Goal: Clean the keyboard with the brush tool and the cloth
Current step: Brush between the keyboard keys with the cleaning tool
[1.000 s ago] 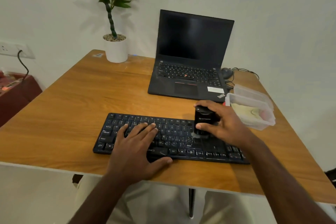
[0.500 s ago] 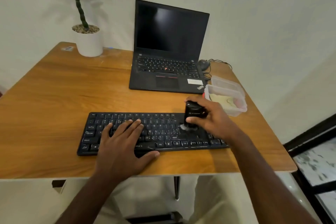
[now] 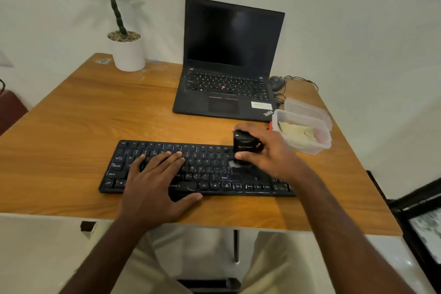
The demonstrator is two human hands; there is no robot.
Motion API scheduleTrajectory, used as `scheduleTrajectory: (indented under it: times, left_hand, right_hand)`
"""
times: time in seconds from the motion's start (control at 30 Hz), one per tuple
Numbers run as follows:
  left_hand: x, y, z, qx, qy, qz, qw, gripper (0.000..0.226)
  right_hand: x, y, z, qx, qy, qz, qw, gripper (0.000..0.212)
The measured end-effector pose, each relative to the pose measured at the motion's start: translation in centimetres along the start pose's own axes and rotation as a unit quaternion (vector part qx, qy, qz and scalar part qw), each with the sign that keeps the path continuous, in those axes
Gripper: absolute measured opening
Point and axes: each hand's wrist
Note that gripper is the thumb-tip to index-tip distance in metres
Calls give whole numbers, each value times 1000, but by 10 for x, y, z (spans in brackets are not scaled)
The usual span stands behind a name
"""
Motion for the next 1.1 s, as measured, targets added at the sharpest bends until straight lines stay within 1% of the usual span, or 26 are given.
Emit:
scheduleTrajectory:
  times: [0.07, 0.1, 0.2, 0.23, 0.3, 0.37, 0.5, 0.57, 0.63, 0.7, 0.77, 0.83, 0.9, 1.0, 1.1]
  left_hand:
    - [0, 0, 0, -1, -1, -2, 1000, 91]
    - [1, 0, -1, -1, 0, -2, 1000, 91]
    - [0, -4, -4, 3, 2, 0, 1000, 91]
    - [-1, -5, -5, 2, 3, 3, 1000, 91]
    - [-1, -7, -8, -2, 7, 3, 1000, 90]
    - [-1, -6, -10, -9, 7, -6, 1000, 88]
    - [0, -1, -13, -21, 1, -20, 1000, 86]
    - [1, -1, -14, -21, -2, -23, 1000, 87]
    - [2, -2, -13, -17, -1, -25, 1000, 88]
    - [2, -1, -13, -17, 6, -25, 1000, 90]
    - [2, 7, -17, -21, 5, -23, 999, 98]
    - [4, 21, -25, -15, -6, -26, 1000, 107]
    - [9, 34, -32, -10, -22, -33, 999, 109]
    - [15, 38, -35, -11, -38, -40, 998, 107]
    - [18, 35, -34, -12, -37, -44, 998, 106]
  right_hand:
    - [-22, 9, 5, 20, -8, -7, 1000, 54]
    - [-29, 11, 7, 27, 3, -20, 999, 54]
    - [-29, 10, 7, 18, 70, -93, 993, 53]
    - [-23, 8, 5, 12, 79, -96, 992, 54]
    - [-9, 9, 2, 4, 63, -73, 995, 55]
    - [-5, 15, 3, 14, 49, -65, 997, 56]
    - [-28, 30, 11, 27, 33, -35, 998, 54]
    - [-40, 33, 15, 34, 29, -50, 998, 53]
    - [-45, 34, 15, 30, 46, -61, 997, 52]
    - [-40, 33, 15, 13, 80, -66, 995, 52]
    - [-26, 30, 12, 6, 98, -76, 992, 54]
    - [-9, 26, 6, 9, 94, -87, 992, 55]
    - [0, 23, 2, 9, 81, -84, 993, 56]
    - [-15, 28, 3, 17, 53, -55, 997, 54]
    - [-42, 39, 15, 36, 37, -54, 997, 54]
Point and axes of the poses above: each hand's wrist, its own z-axis away from the middle knuckle, its own x-axis out of the palm, y = z × x, and after that the axes turned 2 degrees about x, right-handed
